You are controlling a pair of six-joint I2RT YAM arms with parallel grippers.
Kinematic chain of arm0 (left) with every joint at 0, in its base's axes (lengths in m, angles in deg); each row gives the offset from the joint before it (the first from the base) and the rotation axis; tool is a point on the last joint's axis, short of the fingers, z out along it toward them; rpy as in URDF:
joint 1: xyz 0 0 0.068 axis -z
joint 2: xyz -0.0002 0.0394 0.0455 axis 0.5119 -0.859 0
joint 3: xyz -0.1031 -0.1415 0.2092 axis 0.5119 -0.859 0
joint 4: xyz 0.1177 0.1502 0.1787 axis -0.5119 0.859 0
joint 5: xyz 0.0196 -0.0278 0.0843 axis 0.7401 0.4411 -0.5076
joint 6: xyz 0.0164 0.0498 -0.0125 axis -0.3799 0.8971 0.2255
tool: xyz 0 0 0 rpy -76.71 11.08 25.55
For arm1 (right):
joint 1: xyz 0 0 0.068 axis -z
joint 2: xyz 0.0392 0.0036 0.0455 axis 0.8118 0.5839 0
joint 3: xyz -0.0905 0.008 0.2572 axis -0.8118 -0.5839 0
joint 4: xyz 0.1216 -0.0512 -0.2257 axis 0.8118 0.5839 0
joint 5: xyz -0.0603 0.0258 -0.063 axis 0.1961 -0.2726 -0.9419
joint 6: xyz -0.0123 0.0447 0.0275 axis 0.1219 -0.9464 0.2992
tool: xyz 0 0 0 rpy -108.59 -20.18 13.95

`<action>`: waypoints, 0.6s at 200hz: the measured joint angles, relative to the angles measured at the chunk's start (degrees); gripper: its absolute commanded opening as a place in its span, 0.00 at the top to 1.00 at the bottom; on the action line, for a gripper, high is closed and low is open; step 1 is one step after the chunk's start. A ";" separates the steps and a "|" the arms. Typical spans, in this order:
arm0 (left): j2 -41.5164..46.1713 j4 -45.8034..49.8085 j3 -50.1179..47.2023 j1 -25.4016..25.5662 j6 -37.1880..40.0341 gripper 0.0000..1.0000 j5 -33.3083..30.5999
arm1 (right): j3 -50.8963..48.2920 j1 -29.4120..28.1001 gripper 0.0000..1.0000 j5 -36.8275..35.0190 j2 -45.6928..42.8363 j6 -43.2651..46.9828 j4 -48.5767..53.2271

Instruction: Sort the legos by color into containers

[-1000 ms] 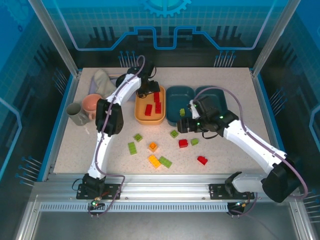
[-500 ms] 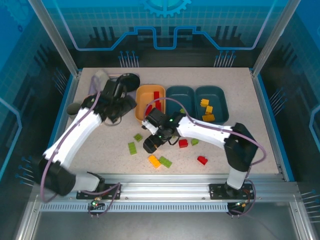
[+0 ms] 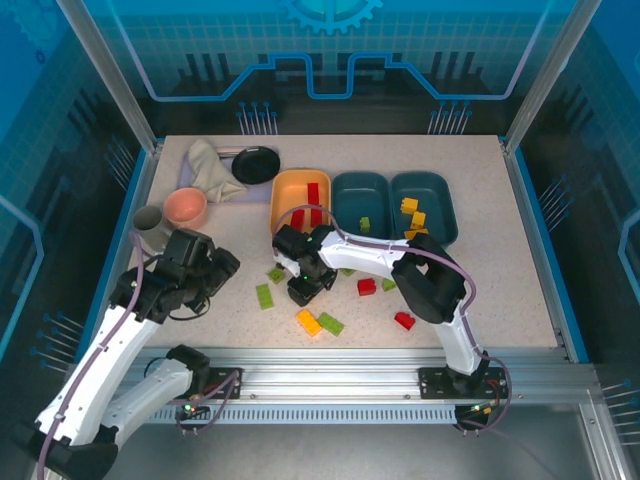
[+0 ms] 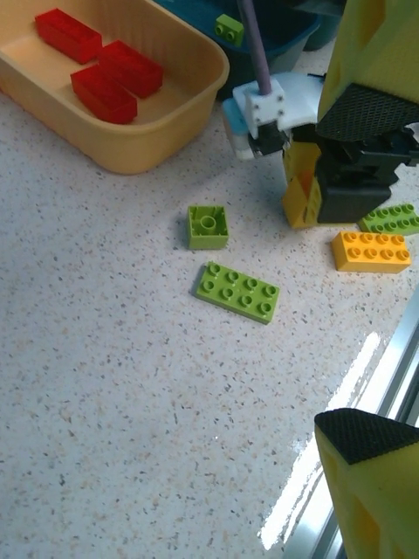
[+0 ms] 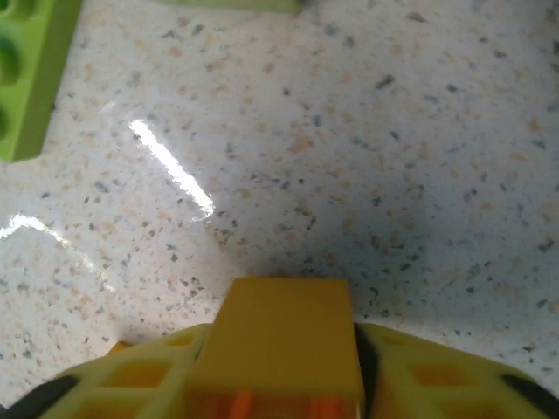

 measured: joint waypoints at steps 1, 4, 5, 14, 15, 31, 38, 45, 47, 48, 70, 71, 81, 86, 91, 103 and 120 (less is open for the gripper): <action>0.00 0.00 -0.04 0.02 -0.04 0.17 0.00 | 0.04 0.00 0.69 -0.02 0.00 -0.37 0.02; -0.02 -0.02 -0.20 0.15 -0.04 0.17 0.04 | 0.15 0.00 0.70 -0.04 0.00 0.04 0.07; -0.04 -0.02 -0.24 0.22 -0.13 0.17 0.04 | 0.17 0.00 0.70 -0.07 0.00 0.13 0.09; -0.31 -0.28 -0.55 0.70 -0.33 0.17 0.31 | 0.44 0.00 0.73 -0.61 0.00 -0.39 0.24; -0.35 -0.35 -0.57 0.72 -0.33 0.17 0.37 | 0.44 0.00 0.73 -0.61 0.00 -0.44 0.24; -1.20 -2.19 -0.66 1.66 0.00 0.17 1.49 | 0.46 0.07 0.75 -1.51 -0.11 -0.72 0.48; -1.64 -3.82 -0.70 2.10 0.61 0.17 2.58 | 0.46 0.28 0.75 -2.01 -0.57 -1.01 0.74; -2.16 -5.70 -0.70 2.62 1.51 0.17 3.61 | 0.28 0.55 0.75 -2.54 -1.33 -1.18 0.96; -2.38 -6.25 -0.70 2.84 1.84 0.17 3.96 | 0.22 0.72 0.75 -2.78 -1.81 -1.29 1.01; -2.54 -6.80 -0.70 2.97 2.01 0.17 4.15 | 0.17 0.76 0.75 -2.84 -1.95 -1.31 1.03; -6.21 -13.42 -0.35 6.97 5.31 0.17 6.88 | -2.08 4.66 0.75 -3.91 -9.44 -1.90 1.18; -6.36 -13.62 -0.31 7.15 5.42 0.17 6.99 | -2.27 5.16 0.75 -4.02 -10.12 -1.92 1.20; -9.29 -16.17 0.46 9.42 6.88 0.17 8.00 | -3.52 9.14 0.75 -4.44 -14.75 -2.03 1.18; -10.86 -17.27 1.05 10.38 7.50 0.17 8.44 | -4.00 11.78 0.75 -4.68 -17.18 -2.01 1.18; -12.61 -18.51 1.79 11.37 8.02 0.17 8.76 | -4.42 14.34 0.75 -4.79 -19.30 -2.01 1.11; -16.20 -20.94 3.28 13.11 9.07 0.17 9.51 | -5.14 21.00 0.75 -5.53 -23.02 -1.99 0.92; -21.03 -24.52 5.03 15.17 9.86 0.17 10.45 | -5.70 30.21 0.74 -6.58 -25.22 -2.01 0.94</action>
